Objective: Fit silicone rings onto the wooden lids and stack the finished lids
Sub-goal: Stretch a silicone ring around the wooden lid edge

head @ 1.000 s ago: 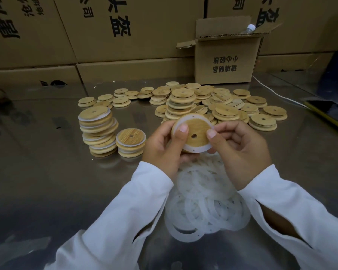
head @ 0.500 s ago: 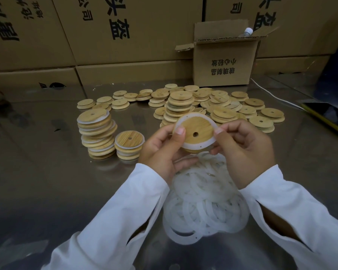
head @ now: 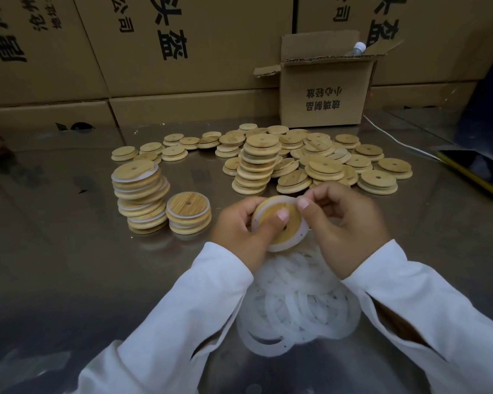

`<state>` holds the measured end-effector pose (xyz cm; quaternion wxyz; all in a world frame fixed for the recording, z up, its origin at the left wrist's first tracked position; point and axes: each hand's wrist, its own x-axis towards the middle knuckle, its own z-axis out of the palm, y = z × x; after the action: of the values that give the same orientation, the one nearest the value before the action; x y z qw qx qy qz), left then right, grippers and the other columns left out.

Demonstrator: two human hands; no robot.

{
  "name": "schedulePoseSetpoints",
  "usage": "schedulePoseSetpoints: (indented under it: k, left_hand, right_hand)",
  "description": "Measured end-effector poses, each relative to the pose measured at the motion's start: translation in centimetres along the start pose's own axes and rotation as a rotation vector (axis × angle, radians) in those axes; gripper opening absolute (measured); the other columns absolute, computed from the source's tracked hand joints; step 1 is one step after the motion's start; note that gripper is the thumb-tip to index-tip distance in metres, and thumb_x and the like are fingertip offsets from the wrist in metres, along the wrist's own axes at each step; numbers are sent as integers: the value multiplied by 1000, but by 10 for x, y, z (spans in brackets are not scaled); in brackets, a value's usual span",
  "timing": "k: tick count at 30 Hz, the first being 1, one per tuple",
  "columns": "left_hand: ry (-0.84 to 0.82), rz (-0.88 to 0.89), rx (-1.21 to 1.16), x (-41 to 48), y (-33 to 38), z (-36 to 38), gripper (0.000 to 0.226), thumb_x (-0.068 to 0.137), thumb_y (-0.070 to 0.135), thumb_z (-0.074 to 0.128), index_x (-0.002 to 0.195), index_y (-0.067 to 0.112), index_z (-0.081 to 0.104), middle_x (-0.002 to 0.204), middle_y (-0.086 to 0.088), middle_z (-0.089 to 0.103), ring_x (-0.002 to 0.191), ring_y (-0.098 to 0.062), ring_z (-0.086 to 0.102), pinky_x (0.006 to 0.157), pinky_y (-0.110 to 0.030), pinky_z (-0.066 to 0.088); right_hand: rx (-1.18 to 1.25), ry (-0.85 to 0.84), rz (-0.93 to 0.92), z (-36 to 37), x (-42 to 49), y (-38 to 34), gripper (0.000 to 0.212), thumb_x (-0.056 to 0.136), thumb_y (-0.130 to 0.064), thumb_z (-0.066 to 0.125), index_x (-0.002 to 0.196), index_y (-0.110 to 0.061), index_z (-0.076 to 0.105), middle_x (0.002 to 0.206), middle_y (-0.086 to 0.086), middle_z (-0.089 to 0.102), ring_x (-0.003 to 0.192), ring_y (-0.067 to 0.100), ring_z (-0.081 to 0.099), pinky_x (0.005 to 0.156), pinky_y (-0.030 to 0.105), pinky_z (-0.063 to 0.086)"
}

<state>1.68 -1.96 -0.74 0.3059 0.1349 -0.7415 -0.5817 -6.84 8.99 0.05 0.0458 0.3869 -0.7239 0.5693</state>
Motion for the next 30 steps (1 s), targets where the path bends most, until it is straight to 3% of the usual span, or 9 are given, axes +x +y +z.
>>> schedulePoseSetpoints:
  k: [4, 6, 9, 15, 18, 22, 30]
  left_hand:
    - [-9, 4, -57, 1, 1, -1, 11, 82, 11, 62, 91, 17, 66, 80, 1, 68, 71, -3, 64, 68, -16, 52]
    - [-4, -41, -158, 2, 0, -1, 12, 77, 16, 64, 90, 16, 66, 78, -2, 69, 74, -10, 65, 74, -26, 54]
    - [11, -122, -308, 3, -1, -1, 27, 64, 29, 64, 87, 16, 68, 77, -4, 70, 80, -22, 66, 83, -43, 53]
    - [34, -176, -537, 4, 1, -1, 31, 64, 24, 61, 92, 11, 66, 77, -3, 72, 74, -14, 69, 66, -28, 58]
    - [44, -213, -627, 3, 4, -1, 36, 67, 22, 60, 98, 5, 64, 84, -9, 70, 79, -20, 69, 68, -31, 58]
    - [47, -282, -801, 3, 7, -1, 41, 68, 19, 58, 104, 1, 62, 88, -14, 70, 79, -23, 70, 62, -32, 58]
    - [65, -276, -820, 3, 8, -1, 30, 69, 19, 57, 94, 5, 64, 80, -11, 72, 72, -21, 71, 57, -29, 57]
  right_hand:
    - [78, -21, 67, -2, 4, 0, 10, 83, -20, 60, 73, -22, 61, 70, -4, 62, 72, 20, 60, 74, 38, 53]
    - [123, -28, 87, -2, 6, 0, 12, 83, -19, 61, 71, -22, 62, 68, -2, 62, 69, 22, 61, 71, 36, 54]
    - [162, -25, 87, -3, 7, 0, 17, 83, -17, 62, 67, -24, 61, 60, -9, 60, 58, 10, 58, 61, 20, 50]
    - [202, -16, 54, -1, 5, -4, 16, 83, -16, 61, 68, -22, 60, 61, -7, 60, 55, 6, 56, 57, 14, 48]
    - [191, -3, 30, 0, 4, -4, 16, 82, -16, 62, 68, -23, 60, 63, -8, 61, 58, 8, 58, 59, 18, 50]
    - [162, 11, 11, 3, 0, -5, 15, 83, -15, 62, 69, -21, 60, 66, -5, 62, 66, 20, 60, 66, 33, 53]
    - [129, 16, 1, 6, -3, -8, 11, 83, -15, 62, 72, -18, 60, 69, -3, 63, 67, 18, 59, 69, 34, 52]
